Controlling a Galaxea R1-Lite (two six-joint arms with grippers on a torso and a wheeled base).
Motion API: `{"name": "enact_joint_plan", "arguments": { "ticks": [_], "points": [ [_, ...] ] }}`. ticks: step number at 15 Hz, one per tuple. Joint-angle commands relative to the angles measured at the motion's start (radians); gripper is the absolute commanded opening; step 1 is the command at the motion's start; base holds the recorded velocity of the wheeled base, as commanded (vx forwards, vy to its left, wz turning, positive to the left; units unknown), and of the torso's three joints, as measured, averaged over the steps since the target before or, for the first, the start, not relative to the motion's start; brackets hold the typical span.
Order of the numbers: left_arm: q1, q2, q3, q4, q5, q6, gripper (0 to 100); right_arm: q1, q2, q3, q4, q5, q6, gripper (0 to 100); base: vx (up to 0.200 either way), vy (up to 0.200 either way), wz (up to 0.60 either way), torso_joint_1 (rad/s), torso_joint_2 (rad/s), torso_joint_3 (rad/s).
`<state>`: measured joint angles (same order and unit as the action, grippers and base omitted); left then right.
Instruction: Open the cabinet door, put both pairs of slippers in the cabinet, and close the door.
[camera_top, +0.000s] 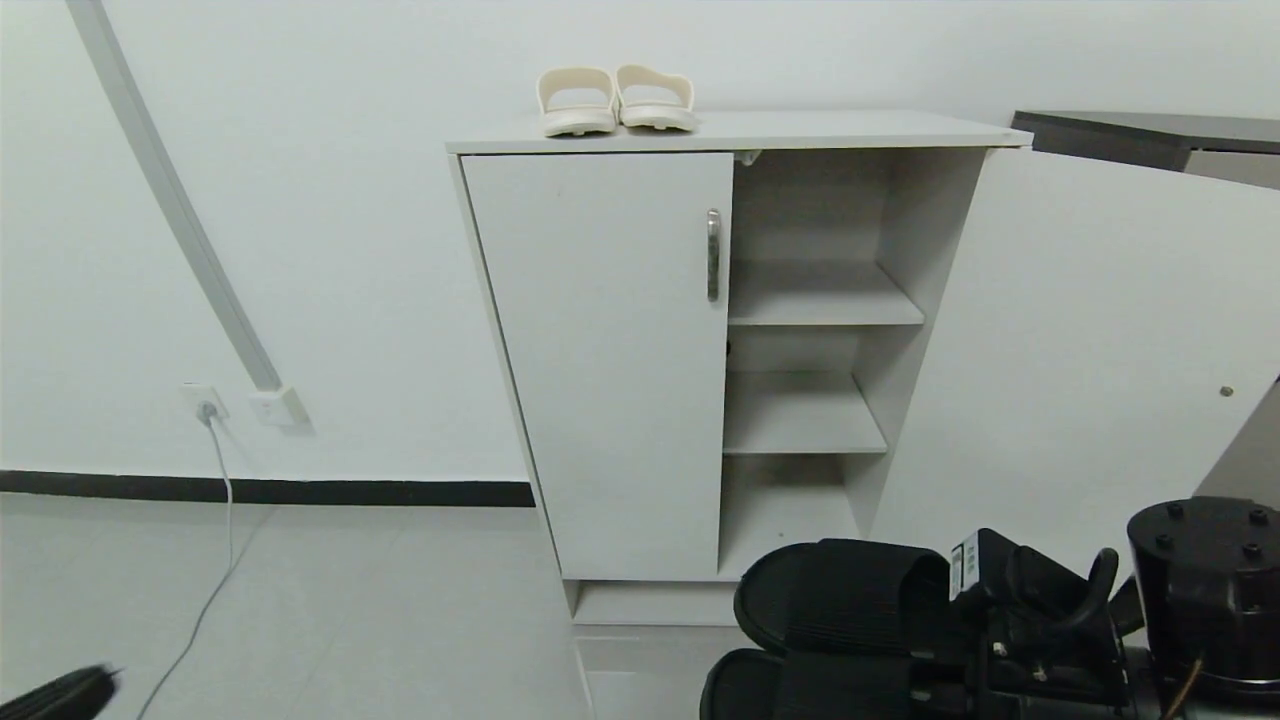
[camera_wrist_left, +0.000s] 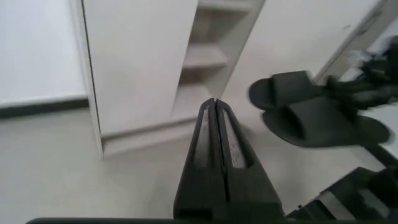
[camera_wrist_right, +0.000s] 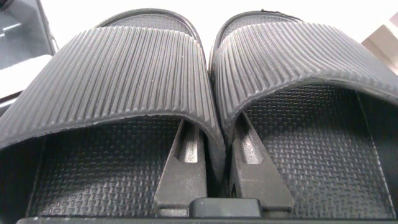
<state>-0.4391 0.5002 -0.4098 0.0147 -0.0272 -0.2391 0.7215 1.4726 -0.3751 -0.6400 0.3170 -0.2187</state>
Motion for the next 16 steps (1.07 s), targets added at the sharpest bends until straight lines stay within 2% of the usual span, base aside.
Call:
{"name": "enact_joint_plan", "arguments": {
  "ticks": [1,2,3,4,5,7,9,11,12,13,15,16],
  "points": [
    [0.112,-0.27,0.048,0.128,0.067,0.004,0,-0.022,0.037,-0.019,-0.001,-0.001,0.001,0,0.0,0.0,0.0,0.0,0.0,0.0],
    [0.16,-0.31,0.074,0.154,0.07,0.018,0,-0.033,0.054,-0.024,-0.006,-0.001,0.002,0,0.0,0.0,0.0,0.0,0.0,0.0],
    [0.181,-0.324,0.091,0.165,0.075,0.027,0,-0.034,0.06,-0.022,-0.012,-0.001,0.002,0,0.0,0.0,0.0,0.0,0.0,0.0],
    [0.26,-0.353,0.152,0.177,0.09,0.063,0,-0.036,0.071,-0.007,-0.043,-0.001,0.001,0,0.0,0.0,0.0,0.0,0.0,0.0],
    [0.298,-0.356,0.19,0.172,0.107,0.08,0,-0.036,0.077,-0.004,-0.053,-0.003,0.001,0,0.0,0.0,0.0,0.0,0.0,0.0],
    [0.366,-0.408,0.266,0.16,0.147,0.139,0,-0.036,0.086,-0.004,-0.053,-0.003,0.001,0,0.0,0.0,0.0,0.0,0.0,0.0],
    [0.451,-0.477,0.312,0.149,0.164,0.15,0,-0.036,0.088,-0.005,-0.053,-0.003,0.001,0,0.0,0.0,0.0,0.0,0.0,0.0],
    [0.441,-0.499,0.325,0.114,0.181,0.153,0,-0.034,0.094,-0.005,-0.055,-0.001,-0.001,0,0.0,0.0,0.0,0.0,0.0,0.0],
    [0.441,-0.5,0.332,0.102,0.161,0.164,0,-0.034,0.095,-0.007,-0.055,-0.001,-0.001,0,0.0,0.0,0.0,0.0,0.0,0.0],
    [0.441,-0.5,0.332,0.102,0.075,0.21,0,-0.033,0.095,-0.005,-0.055,-0.003,-0.002,0,0.0,0.0,0.0,0.0,0.0,0.0],
    [0.441,-0.5,0.33,0.103,-0.025,0.233,0,-0.031,0.095,-0.005,-0.055,-0.001,-0.002,0,0.0,0.0,0.0,0.0,0.0,0.0],
    [0.441,-0.499,0.33,0.105,-0.046,0.235,0,-0.031,0.095,-0.005,-0.055,-0.003,-0.002,0,0.0,0.0,0.0,0.0,0.0,0.0]
  ]
}}
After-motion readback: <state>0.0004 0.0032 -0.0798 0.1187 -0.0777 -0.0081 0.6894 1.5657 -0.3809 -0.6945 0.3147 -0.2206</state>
